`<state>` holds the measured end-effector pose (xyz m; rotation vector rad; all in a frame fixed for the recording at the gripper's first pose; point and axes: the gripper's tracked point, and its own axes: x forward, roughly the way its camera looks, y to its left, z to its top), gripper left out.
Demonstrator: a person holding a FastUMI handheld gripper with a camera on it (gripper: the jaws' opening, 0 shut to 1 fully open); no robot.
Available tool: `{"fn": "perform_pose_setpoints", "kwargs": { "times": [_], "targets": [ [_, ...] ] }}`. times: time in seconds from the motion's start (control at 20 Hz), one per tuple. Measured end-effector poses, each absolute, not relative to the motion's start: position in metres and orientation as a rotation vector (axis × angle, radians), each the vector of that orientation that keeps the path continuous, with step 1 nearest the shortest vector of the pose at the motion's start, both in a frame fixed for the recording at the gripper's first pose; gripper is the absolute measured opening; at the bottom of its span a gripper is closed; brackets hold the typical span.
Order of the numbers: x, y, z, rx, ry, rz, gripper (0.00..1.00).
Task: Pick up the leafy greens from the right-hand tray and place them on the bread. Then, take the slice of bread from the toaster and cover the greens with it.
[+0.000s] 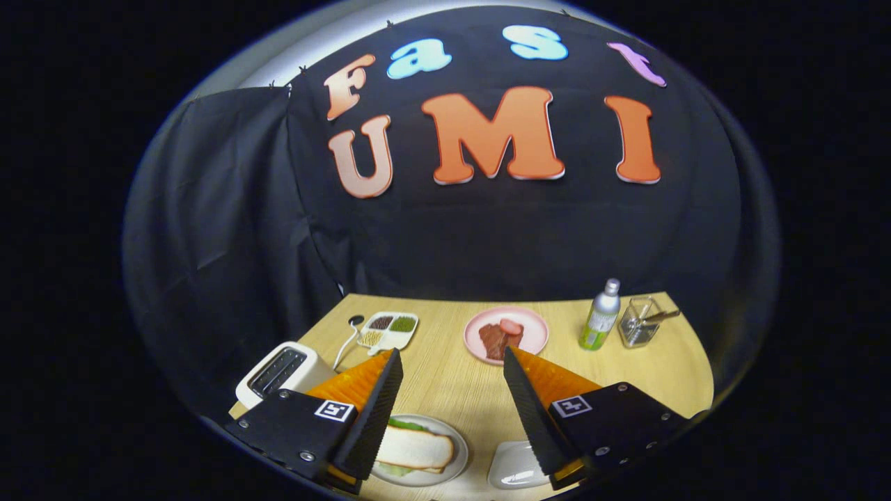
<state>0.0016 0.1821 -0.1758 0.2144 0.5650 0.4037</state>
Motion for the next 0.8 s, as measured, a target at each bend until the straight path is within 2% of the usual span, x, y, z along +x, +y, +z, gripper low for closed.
{"fn": "perform_pose_setpoints", "kwargs": {
  "times": [0.25,0.55,0.8],
  "targets": [
    [0.029,0.149,-0.094,0.218,0.329,0.304,0.90],
    [0.039,0.100,-0.024,0.199,0.153,0.183,0.96],
    [0.040,0.078,0.005,0.149,0.070,0.117,0.96]
  ]
}}
